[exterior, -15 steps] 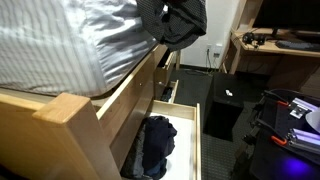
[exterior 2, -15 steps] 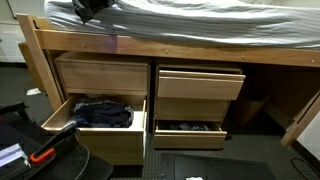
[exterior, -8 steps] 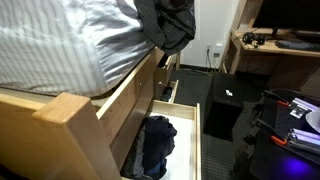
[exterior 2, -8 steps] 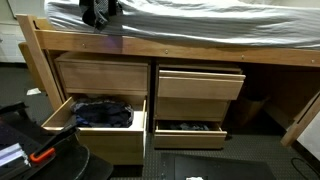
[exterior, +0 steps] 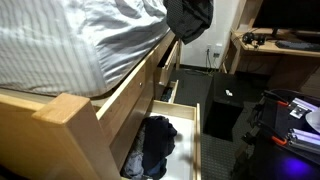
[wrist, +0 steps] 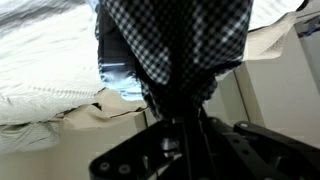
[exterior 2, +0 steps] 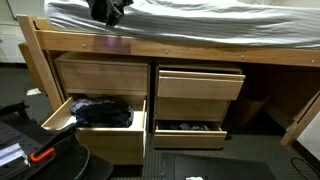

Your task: Pick up the black cloth from the drawer and put it on the bed.

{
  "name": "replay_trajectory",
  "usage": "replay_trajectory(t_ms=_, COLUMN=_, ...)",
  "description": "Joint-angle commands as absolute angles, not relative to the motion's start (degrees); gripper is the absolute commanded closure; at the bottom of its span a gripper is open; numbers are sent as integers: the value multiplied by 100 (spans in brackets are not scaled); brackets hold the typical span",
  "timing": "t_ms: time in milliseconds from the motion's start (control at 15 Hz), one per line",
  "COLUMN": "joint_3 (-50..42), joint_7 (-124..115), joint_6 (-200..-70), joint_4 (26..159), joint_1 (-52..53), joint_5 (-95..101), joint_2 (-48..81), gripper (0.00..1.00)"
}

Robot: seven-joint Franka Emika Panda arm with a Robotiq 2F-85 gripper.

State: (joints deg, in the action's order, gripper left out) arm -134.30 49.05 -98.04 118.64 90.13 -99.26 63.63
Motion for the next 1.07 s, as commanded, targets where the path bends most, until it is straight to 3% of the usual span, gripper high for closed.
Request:
replay_trajectory(t_ms=0, joint_3=-13589, joint_7=5607, joint_6=-8969, joint_4=11545, joint_1=8534, joint_5=-9679, joint_2=5802, gripper=100)
replay_trajectory(t_ms=733, joint_3=-11920, joint_7=4060, joint_6=-7680, joint_4=8862, joint_1=6478, joint_5=-7370, joint_2=4591, gripper=100)
replay_trajectory(t_ms=1000, joint_3=-11331, joint_7=3509, joint_6=-8273, joint_4=8450, joint_1=6436, joint_5=-6786, joint_2=4355, gripper=100)
